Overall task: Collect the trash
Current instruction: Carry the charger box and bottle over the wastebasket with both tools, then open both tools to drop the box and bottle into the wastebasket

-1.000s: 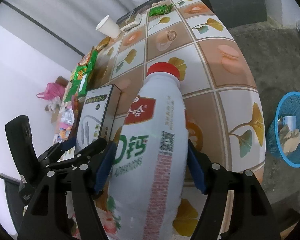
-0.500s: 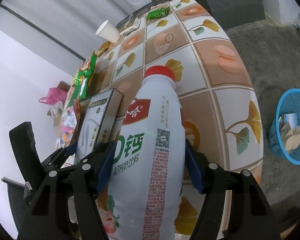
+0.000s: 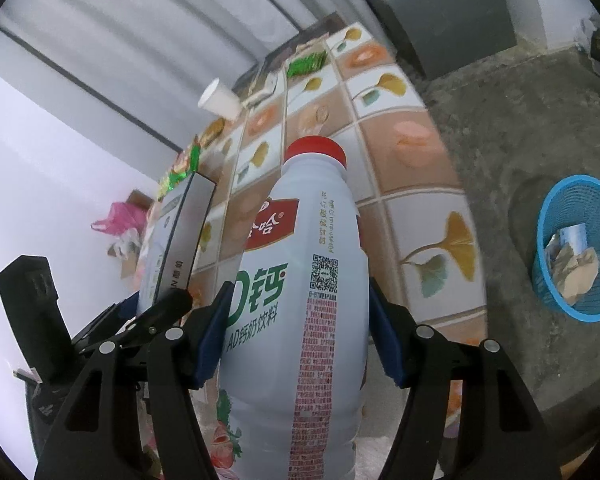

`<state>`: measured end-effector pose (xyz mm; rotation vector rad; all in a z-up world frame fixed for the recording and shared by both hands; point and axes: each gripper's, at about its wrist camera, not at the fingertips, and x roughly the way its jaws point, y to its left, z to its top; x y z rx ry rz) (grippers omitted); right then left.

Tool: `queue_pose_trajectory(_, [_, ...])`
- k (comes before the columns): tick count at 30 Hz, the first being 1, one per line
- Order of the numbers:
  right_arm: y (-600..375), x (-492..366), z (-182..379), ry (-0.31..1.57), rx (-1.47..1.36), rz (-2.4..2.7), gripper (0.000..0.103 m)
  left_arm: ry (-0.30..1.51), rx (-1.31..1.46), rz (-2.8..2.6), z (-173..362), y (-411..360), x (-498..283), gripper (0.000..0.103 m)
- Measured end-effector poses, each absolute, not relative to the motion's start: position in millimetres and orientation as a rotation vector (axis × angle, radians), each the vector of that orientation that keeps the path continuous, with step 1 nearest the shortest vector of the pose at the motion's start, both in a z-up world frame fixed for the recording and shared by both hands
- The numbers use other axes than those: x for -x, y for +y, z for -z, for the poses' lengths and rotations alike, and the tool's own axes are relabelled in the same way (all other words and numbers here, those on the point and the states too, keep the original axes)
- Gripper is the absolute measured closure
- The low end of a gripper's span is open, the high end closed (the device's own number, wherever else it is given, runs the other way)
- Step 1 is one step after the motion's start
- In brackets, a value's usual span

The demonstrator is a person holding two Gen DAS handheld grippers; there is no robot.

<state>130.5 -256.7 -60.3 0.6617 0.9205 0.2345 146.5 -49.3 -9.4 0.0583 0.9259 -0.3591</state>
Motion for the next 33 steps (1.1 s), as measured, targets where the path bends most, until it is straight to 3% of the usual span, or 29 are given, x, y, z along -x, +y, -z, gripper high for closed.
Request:
queue_pose_trajectory(6, [-313.9, -100.2, 54.9, 0.846, -0.723, -0.145, 0.041, 0.931, -0.083, 0.468, 0.2, -106.5, -144.6, 0.021])
queue_pose_trajectory(13, [-405.8, -62.2, 78.2, 0.832, -0.809, 0.057, 0.041, 1.027, -0.124, 0.675, 19.7, -224.9, -150.9, 0.021])
queue_pose_trajectory(22, [-508.2, -50.8, 145.5, 0.885, -0.968, 0.251, 0.041, 1.21, -0.178, 0.804, 82.9, -368.6, -173.5, 0.02])
queue_pose_trajectory(27, [-564.5, -72.4, 212.6, 0.903, -1.084, 0.329, 0.036, 1.27, -0.183, 0.853, 126.6, -438.3, -194.1, 0.019])
queue_pose_trajectory(33, [-574.2, -66.3, 255.4, 0.947, -1.136, 0.388, 0.036, 1.349, -0.07, 0.849, 160.6, -446.1, -203.8, 0.019])
